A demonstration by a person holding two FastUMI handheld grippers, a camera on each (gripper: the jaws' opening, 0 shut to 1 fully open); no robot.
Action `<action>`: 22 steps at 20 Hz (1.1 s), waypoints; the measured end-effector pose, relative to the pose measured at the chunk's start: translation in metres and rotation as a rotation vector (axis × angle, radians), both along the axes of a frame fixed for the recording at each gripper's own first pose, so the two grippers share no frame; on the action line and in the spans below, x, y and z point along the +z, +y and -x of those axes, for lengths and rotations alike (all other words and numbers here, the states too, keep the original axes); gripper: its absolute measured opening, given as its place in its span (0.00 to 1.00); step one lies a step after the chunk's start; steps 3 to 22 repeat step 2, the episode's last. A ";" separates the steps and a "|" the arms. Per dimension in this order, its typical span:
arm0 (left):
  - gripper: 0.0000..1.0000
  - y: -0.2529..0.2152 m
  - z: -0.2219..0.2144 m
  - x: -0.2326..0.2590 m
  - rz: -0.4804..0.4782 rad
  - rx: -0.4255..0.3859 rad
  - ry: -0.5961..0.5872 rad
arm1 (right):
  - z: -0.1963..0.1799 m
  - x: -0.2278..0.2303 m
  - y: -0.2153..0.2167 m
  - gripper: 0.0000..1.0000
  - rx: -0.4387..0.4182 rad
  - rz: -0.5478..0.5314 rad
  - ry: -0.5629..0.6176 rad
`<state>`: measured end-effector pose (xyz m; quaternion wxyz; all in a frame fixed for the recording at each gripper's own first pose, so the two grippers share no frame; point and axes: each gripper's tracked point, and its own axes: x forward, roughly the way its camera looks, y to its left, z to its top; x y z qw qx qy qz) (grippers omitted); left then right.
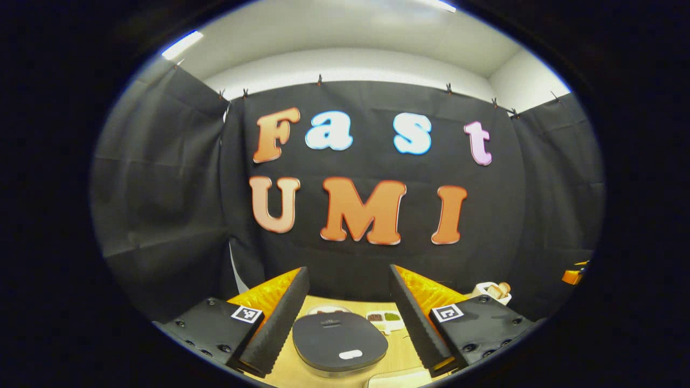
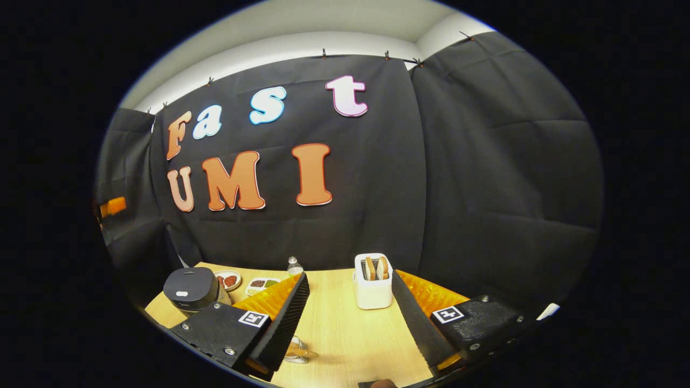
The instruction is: Close the left gripper, press the button to open the rice cooker; take a wooden spoon from the chopstick holder with the right hand, scoop a spoonful of rice and pour it into the rice cooker, then put the wooden spoon back into the chopstick holder.
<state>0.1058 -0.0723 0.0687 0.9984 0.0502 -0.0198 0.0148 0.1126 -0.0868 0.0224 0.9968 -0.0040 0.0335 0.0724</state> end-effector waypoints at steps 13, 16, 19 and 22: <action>0.99 0.001 0.015 0.021 0.009 0.002 -0.036 | 0.003 0.013 0.006 1.00 0.009 -0.001 -0.026; 0.99 0.001 0.015 0.021 0.009 0.002 -0.036 | 0.003 0.013 0.006 1.00 0.009 -0.001 -0.026; 0.99 0.001 0.015 0.021 0.009 0.002 -0.036 | 0.003 0.013 0.006 1.00 0.009 -0.001 -0.026; 0.99 0.001 0.015 0.021 0.009 0.002 -0.036 | 0.003 0.013 0.006 1.00 0.009 -0.001 -0.026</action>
